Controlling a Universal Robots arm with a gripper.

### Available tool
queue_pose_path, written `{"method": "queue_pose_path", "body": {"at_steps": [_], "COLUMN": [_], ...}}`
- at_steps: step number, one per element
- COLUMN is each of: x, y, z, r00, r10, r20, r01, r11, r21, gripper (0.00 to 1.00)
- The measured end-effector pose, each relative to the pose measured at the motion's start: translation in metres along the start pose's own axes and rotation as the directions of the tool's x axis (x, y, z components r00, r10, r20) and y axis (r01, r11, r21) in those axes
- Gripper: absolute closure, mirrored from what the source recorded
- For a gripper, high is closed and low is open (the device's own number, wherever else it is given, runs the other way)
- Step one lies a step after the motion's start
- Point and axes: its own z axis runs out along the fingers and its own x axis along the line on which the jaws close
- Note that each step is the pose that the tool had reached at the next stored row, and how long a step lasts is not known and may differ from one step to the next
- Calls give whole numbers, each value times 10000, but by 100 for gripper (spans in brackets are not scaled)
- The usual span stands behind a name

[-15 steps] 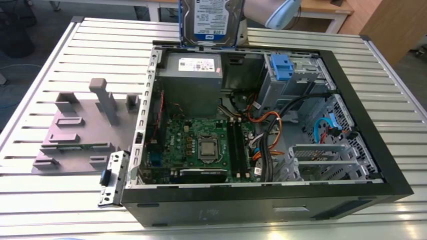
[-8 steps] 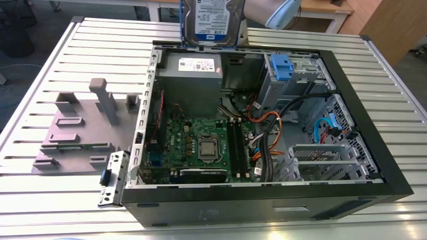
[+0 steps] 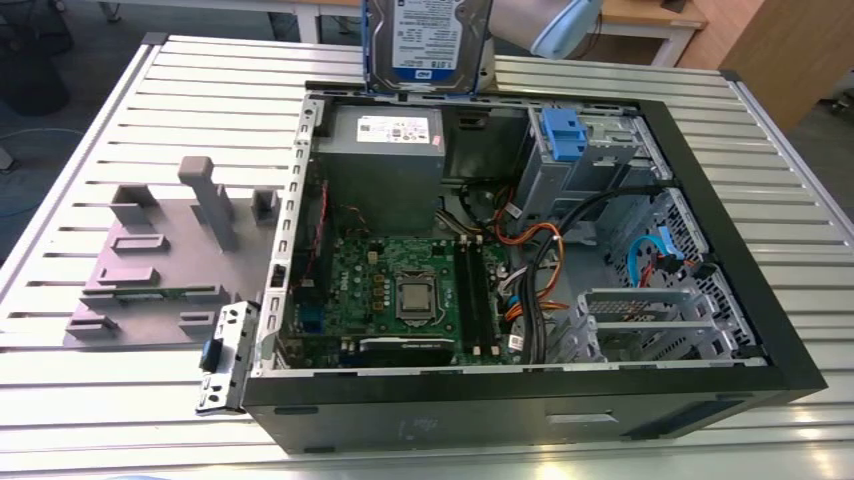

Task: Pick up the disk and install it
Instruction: 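Pick up the disk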

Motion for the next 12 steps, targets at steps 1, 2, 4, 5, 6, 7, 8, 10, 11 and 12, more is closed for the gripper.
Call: {"method": "queue_pose_path", "body": {"at_steps": [1, 2, 4, 5, 6, 7, 8, 10, 11, 12], "x": [0, 0, 0, 0, 0, 1, 1, 1, 1, 1], "y": [-3, -6, -11, -13, -16, -18, -21, -26, -29, -32], "z": [0, 0, 0, 0, 0, 0, 0, 0, 0, 0], "r00": [10000, 10000, 10000, 10000, 10000, 10000, 10000, 10000, 10000, 10000], "r10": [0, 0, 0, 0, 0, 0, 0, 0, 0, 0], "r20": [0, 0, 0, 0, 0, 0, 0, 0, 1, 1], "r01": [0, 0, 0, 0, 0, 0, 0, 0, 0, 0], "r11": [10000, 10000, 10000, 10000, 10000, 10000, 10000, 10000, 10000, 10000], "r21": [0, 0, 0, 0, 0, 0, 0, 0, 1, 0], "gripper": [64, 64, 64, 64, 64, 64, 64, 64, 64, 64]}}
